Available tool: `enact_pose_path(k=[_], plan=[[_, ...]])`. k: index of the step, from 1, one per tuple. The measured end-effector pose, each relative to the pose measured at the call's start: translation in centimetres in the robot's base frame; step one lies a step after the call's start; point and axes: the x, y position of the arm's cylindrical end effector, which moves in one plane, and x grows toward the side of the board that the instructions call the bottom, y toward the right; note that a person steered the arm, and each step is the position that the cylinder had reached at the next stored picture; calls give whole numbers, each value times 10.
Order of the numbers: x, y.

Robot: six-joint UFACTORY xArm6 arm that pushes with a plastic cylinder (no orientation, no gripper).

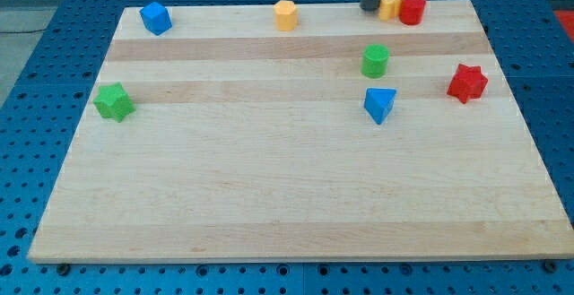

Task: Move the yellow heart to the bottom left of the board

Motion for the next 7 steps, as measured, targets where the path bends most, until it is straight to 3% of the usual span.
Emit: enact_pose_path(k=[2,3,4,5,6,7], plan=[[50,4],[61,29],[63,98],[34,148],[-11,149],[-12,133]])
